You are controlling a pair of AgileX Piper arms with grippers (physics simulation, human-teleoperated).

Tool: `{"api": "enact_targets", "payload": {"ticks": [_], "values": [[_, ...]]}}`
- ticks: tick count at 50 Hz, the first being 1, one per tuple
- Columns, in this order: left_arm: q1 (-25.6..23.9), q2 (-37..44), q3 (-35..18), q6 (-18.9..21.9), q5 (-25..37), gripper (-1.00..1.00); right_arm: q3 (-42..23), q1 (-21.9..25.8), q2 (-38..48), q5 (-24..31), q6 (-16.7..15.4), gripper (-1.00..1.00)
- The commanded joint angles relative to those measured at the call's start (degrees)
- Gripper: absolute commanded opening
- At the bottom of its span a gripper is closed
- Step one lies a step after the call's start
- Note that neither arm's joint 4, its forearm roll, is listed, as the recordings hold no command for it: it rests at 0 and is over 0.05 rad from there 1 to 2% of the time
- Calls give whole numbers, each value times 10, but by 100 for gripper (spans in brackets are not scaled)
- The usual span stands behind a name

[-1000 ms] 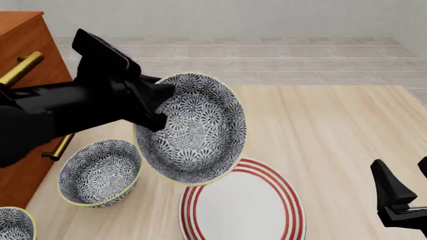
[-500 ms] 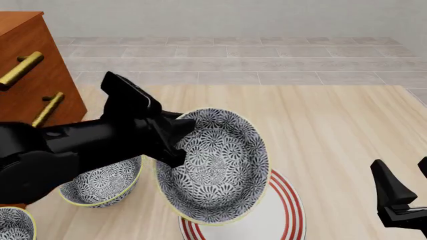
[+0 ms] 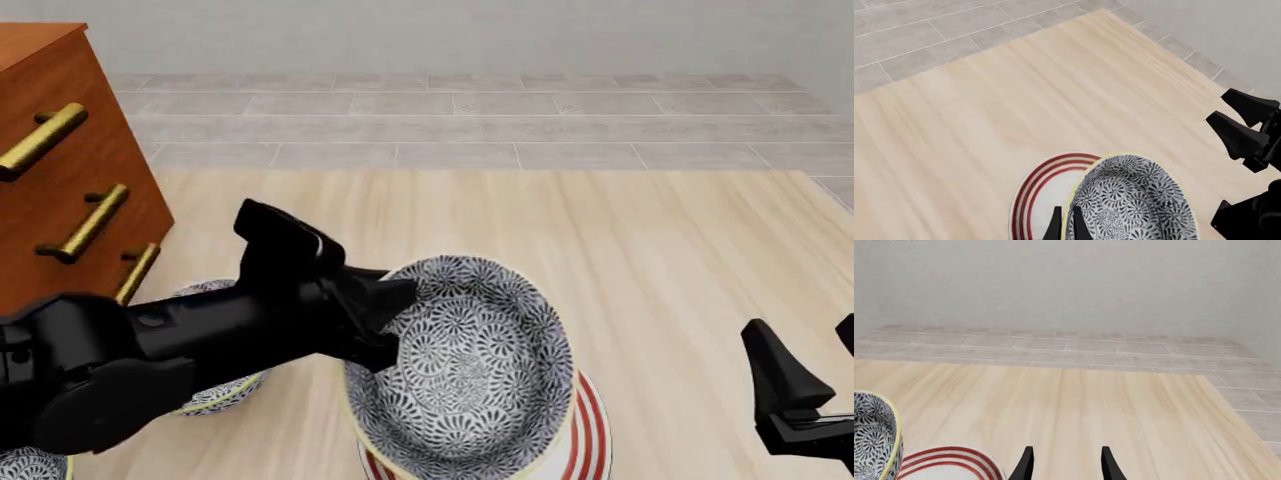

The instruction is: Pick up the bowl and put it in the front on the plate.

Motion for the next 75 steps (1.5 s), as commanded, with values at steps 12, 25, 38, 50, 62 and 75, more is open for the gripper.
{"api": "enact_targets", "payload": {"ticks": [12,25,38,50,62,75], "values": [[-24,63,11,-35,-45,-100,0,2,-3,3,3,100],[-20,116,1,-23,-61,-100,0,5,1,-1,-5,100],[-10,131,-25,-5,-30,-100,0,4,2,-2,-3,100],[0,146,-29,-31,-45,-100,0,5,3,-3,-4,100],[-32,174,-11,-53,-79,-100,0,4,6,-5,-2,100],[-28,219,11,-80,-135,-100,0,4,10,-9,-1,100]]}}
